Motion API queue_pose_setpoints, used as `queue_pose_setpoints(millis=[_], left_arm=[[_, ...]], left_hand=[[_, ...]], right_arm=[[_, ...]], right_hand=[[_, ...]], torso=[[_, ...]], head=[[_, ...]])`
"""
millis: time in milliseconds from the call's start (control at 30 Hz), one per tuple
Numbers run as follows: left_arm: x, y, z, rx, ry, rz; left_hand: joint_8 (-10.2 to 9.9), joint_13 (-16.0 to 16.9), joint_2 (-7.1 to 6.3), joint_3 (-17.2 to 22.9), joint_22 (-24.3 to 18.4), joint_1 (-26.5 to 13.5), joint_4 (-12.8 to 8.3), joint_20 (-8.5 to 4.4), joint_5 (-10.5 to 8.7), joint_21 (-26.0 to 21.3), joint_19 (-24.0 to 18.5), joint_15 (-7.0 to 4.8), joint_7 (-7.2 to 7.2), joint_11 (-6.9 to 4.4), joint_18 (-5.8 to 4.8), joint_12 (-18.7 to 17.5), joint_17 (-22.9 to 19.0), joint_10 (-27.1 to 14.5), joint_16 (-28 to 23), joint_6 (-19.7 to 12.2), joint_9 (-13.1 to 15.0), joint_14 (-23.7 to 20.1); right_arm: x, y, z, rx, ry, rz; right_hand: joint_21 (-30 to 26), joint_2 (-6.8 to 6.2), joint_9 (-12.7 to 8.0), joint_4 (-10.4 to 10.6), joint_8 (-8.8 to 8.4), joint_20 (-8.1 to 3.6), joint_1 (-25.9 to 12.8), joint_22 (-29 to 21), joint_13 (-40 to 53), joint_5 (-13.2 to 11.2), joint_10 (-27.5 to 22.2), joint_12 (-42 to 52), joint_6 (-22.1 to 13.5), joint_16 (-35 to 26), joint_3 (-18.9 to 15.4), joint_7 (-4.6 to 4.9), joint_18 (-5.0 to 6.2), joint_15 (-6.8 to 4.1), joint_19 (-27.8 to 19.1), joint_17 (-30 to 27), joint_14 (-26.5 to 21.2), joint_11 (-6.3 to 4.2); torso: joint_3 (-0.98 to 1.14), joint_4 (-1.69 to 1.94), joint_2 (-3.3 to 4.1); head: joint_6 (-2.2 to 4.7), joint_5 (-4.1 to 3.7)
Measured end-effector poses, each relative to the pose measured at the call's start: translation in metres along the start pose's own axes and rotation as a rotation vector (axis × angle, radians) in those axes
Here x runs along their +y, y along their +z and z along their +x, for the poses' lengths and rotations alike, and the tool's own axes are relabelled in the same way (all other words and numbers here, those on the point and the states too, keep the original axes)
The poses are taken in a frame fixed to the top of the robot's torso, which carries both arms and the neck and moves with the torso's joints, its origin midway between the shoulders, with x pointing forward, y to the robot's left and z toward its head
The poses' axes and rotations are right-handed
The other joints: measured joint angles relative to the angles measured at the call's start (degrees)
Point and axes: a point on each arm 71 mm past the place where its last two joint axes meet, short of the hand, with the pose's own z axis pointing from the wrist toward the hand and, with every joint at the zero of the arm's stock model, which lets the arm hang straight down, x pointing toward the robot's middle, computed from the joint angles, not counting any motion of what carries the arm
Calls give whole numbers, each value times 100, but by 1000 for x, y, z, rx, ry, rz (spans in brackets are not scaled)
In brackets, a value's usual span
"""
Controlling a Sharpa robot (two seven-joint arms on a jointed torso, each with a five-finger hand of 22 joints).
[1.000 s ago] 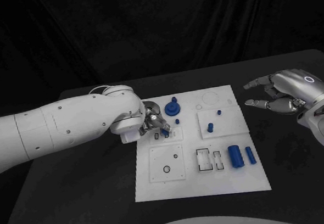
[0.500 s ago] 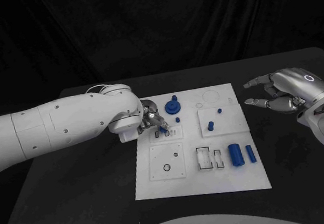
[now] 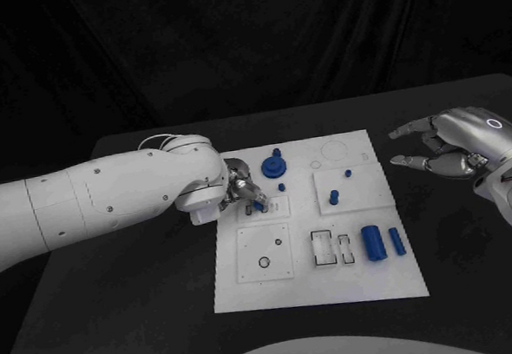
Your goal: Assemble the parts on the task board
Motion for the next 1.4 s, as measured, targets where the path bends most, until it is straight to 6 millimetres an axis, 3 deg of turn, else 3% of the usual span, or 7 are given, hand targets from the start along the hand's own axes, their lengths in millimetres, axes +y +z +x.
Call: queue_pose_setpoints(millis=[1400], left_arm=[[-4,2,4,-21,6,27]], left_hand=[[-32,0,22,-39,-1,-22,38,21,-15,0,20,-20,24,1,1,0,5,0,0,80,-25,-22]], right_arm=[[-1,-2,2,11,0,8]], right_hand=[[0,24,0,0,0,0,-25,2,-1,-1,0,0,41,-18,0,0,0,0,0,0,0,0]], torso=[[5,5,0]], head=[[-53,-7]])
